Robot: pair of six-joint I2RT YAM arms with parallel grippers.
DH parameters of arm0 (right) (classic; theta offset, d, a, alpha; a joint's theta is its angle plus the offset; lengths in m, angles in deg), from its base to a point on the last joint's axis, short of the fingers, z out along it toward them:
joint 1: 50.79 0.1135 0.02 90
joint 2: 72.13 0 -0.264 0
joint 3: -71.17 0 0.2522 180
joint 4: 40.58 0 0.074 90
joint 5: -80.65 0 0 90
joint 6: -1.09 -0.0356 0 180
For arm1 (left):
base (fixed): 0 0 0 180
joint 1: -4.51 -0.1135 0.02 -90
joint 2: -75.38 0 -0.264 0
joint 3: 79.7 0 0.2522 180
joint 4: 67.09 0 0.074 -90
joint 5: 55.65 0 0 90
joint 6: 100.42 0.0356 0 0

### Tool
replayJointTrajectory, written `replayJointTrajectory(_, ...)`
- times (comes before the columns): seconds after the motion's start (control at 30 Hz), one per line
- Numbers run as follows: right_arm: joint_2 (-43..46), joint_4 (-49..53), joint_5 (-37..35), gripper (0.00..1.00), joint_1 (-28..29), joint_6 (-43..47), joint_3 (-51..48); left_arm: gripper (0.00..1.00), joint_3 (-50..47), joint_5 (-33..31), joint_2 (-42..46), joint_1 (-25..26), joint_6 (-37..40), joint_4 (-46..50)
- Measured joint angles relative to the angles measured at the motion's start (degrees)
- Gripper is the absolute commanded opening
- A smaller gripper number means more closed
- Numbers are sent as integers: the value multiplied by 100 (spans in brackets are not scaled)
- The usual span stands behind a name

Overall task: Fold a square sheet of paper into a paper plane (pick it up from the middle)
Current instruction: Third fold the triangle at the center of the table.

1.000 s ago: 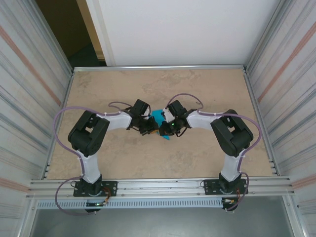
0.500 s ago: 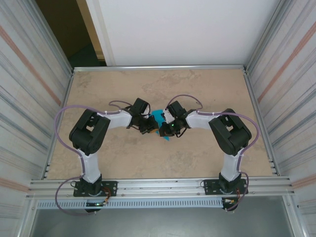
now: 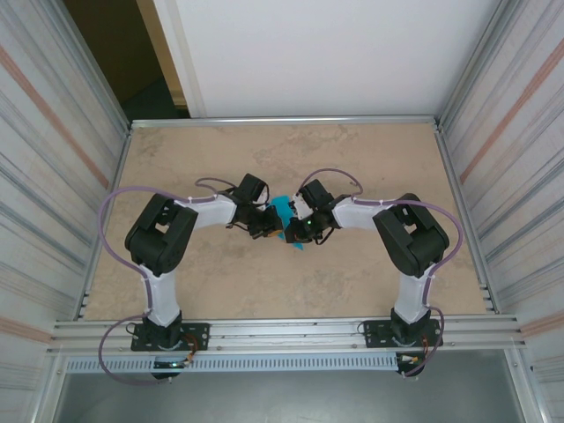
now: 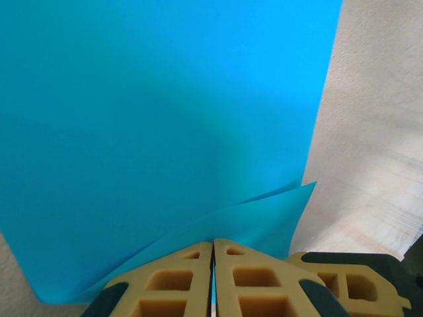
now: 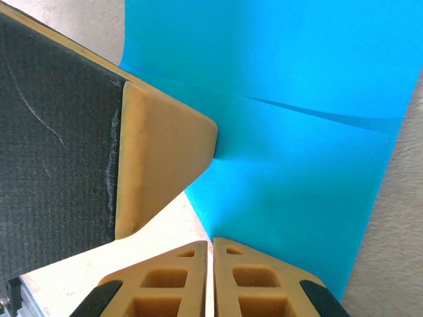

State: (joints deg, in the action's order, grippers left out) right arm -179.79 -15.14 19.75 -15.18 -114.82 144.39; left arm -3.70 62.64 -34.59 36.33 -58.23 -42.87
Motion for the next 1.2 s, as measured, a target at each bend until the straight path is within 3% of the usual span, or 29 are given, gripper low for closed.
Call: replayJointTrajectory(1.2, 210, 463, -35, 13, -125, 400, 0, 8, 372, -87, -184, -11, 407, 516)
